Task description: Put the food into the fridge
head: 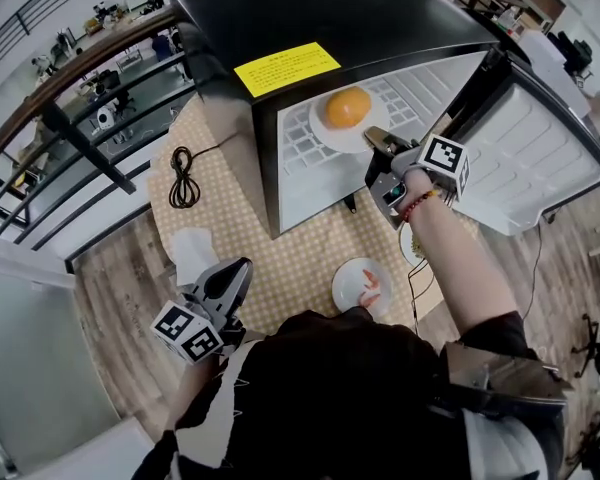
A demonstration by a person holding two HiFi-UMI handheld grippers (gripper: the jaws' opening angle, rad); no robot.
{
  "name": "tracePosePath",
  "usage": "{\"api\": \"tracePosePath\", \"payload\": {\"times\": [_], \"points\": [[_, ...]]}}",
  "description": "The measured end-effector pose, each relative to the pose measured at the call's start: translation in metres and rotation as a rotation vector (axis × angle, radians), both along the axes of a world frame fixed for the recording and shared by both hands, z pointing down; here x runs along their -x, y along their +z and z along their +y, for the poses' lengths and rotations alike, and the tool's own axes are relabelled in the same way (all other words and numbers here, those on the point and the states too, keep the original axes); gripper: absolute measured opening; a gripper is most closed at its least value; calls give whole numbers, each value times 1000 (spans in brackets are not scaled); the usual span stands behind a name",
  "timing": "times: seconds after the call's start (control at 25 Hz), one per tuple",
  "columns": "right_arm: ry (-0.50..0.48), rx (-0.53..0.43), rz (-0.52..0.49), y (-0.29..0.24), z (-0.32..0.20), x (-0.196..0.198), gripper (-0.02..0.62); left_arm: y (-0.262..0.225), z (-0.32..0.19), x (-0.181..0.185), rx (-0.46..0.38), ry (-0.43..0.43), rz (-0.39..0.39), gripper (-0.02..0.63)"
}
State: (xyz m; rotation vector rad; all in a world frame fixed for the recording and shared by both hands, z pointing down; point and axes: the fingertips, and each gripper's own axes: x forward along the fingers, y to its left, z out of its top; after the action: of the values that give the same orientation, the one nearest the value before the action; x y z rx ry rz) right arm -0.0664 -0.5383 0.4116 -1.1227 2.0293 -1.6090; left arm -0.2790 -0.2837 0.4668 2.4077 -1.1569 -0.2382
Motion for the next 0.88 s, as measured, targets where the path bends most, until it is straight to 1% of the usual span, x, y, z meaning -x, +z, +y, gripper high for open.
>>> {"api": "tracePosePath", "payload": {"times": [0.08, 0.16, 0.32, 0.56, 0.76, 0.88], "points": [[-19, -2, 20, 0, 2, 4, 29, 1, -1, -1, 1, 4, 7, 14], [-34, -15, 62, 0, 3, 5, 29, 1, -2, -1, -1, 8, 14, 14], [-66, -69, 205, -5, 1, 8, 29, 1, -3, -3, -7, 18, 20, 14], [-105, -137, 406, -10, -4, 12, 58, 3, -3, -8, -5, 28, 33, 14], [-117, -182, 481, -12, -6, 16, 69, 2, -2, -4, -14, 17, 37, 14], [-136, -226, 555, -13, -7, 20, 81, 3, 0, -3, -14, 10, 39, 14]]}}
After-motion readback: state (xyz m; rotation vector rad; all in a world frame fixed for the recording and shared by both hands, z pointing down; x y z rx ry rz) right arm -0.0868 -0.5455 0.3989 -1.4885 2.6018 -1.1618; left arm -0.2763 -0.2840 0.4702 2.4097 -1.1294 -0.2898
